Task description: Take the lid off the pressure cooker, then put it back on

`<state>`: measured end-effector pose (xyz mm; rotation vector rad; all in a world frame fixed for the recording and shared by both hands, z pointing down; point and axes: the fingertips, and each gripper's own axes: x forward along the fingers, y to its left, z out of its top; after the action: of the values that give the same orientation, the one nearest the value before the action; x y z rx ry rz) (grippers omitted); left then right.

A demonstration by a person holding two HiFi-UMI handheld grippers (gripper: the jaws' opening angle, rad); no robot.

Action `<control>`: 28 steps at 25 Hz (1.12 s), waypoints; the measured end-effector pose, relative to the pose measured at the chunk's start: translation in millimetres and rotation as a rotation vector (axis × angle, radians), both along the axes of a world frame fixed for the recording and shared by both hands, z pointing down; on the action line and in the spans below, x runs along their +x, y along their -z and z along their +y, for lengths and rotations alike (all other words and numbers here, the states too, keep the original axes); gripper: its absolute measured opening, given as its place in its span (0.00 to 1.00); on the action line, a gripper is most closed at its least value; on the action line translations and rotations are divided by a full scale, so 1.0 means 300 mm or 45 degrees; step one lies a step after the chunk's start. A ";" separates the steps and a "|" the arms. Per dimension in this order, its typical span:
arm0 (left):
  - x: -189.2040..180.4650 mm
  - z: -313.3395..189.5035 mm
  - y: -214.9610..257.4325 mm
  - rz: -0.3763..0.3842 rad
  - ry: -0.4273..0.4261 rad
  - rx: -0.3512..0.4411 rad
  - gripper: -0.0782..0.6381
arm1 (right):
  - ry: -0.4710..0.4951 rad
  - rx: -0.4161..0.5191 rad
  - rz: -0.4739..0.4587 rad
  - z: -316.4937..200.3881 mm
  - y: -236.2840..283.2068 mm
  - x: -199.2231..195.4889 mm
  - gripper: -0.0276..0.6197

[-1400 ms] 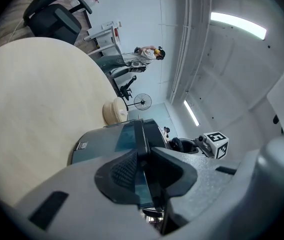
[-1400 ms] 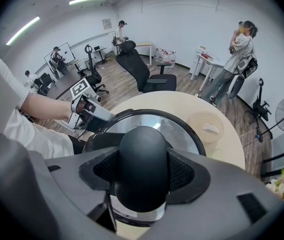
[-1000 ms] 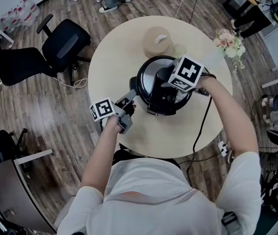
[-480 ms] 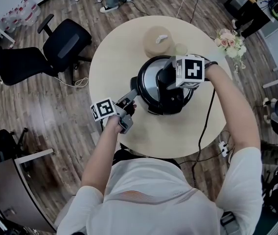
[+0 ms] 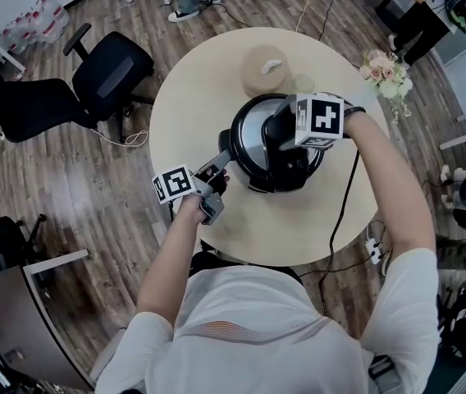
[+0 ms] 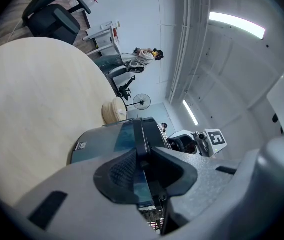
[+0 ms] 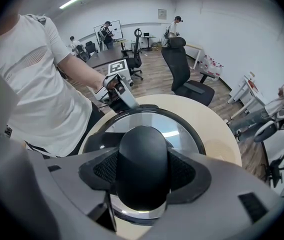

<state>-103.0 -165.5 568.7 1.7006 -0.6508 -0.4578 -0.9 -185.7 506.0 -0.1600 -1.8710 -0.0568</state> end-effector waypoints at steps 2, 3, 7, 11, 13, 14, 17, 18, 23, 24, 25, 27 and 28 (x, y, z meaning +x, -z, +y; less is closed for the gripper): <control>-0.002 0.004 0.005 -0.015 -0.013 0.030 0.24 | -0.010 0.000 0.012 0.001 0.000 -0.002 0.48; -0.004 0.005 0.009 -0.021 -0.020 0.046 0.25 | -0.018 0.004 0.018 -0.002 0.000 0.000 0.48; -0.025 0.005 0.032 -0.065 -0.022 0.094 0.40 | -0.050 0.067 -0.003 -0.027 0.010 0.022 0.55; -0.091 0.012 0.056 -0.395 0.029 0.185 0.41 | -0.157 0.107 -0.210 -0.032 0.111 0.012 0.56; -0.144 0.013 0.098 -0.593 0.076 0.272 0.41 | -0.300 0.177 -0.408 -0.054 0.213 -0.004 0.56; -0.162 0.014 0.131 -0.681 0.089 0.328 0.39 | -0.406 0.219 -0.523 -0.074 0.269 -0.006 0.55; -0.175 0.016 0.248 -0.886 0.099 0.508 0.37 | -0.751 0.263 -0.858 -0.112 0.407 0.026 0.55; -0.174 0.015 0.288 -0.942 0.111 0.563 0.35 | -0.840 0.269 -0.944 -0.112 0.436 0.044 0.55; -0.160 0.014 0.486 -1.101 0.216 0.768 0.18 | -1.167 0.336 -1.257 -0.058 0.519 0.130 0.42; -0.153 0.016 0.521 -1.118 0.233 0.797 0.15 | -1.207 0.364 -1.301 -0.037 0.533 0.144 0.39; -0.143 0.019 0.552 -1.135 0.244 0.824 0.14 | -1.233 0.411 -1.331 -0.014 0.546 0.156 0.35; -0.119 0.028 0.609 -1.163 0.256 0.875 0.13 | -1.253 0.530 -1.357 0.034 0.571 0.172 0.26; -0.106 0.035 0.634 -1.176 0.259 0.897 0.13 | -1.256 0.582 -1.366 0.058 0.582 0.176 0.24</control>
<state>-134.9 -155.1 378.6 2.5389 -1.4546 0.0151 51.8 -168.2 331.4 1.3418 -2.7013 0.1397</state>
